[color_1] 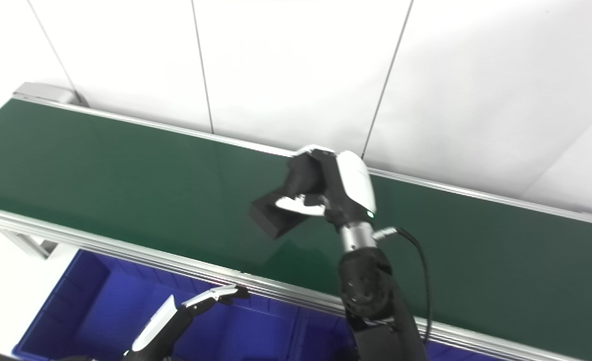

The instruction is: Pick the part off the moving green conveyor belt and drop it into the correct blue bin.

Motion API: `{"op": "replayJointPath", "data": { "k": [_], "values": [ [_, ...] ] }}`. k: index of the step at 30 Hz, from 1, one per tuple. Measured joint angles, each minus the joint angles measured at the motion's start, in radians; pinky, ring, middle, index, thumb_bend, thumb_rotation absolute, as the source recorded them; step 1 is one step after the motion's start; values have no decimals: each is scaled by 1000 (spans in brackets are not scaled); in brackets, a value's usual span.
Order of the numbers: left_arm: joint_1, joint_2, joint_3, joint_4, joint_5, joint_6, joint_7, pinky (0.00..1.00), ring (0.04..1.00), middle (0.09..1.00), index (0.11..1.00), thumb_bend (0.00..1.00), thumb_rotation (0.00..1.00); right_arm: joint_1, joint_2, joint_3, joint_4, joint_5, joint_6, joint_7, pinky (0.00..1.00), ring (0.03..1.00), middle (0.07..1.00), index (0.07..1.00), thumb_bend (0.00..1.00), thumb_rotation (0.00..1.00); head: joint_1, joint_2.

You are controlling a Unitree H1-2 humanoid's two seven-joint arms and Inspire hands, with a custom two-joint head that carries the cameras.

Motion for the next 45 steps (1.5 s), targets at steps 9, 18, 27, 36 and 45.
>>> {"op": "replayJointPath", "data": {
  "k": [9,18,27,36,45],
  "values": [
    [18,5,111,-75,-52,0,-159,711,796,831,801,1000,392,152,-54,-54,-293,34,48,100,307,375,500,551,503,0,-58,84],
    [69,-9,187,-103,-87,0,-284,709,795,835,805,978,377,341,-118,-90,-466,29,77,153,317,374,487,555,503,0,-97,133],
    [116,-32,260,-140,-106,0,-372,715,794,820,797,974,395,535,-165,-133,-557,59,76,155,331,380,494,547,505,0,-130,181],
    [155,-34,305,-147,-106,0,-408,725,799,815,794,996,450,665,-245,-191,-521,67,22,134,342,382,479,548,505,0,-180,201],
    [183,-33,364,-179,-126,0,-464,730,801,814,790,995,452,725,-349,-277,-482,29,-27,129,370,387,459,549,507,0,-226,223]
  ]
}}
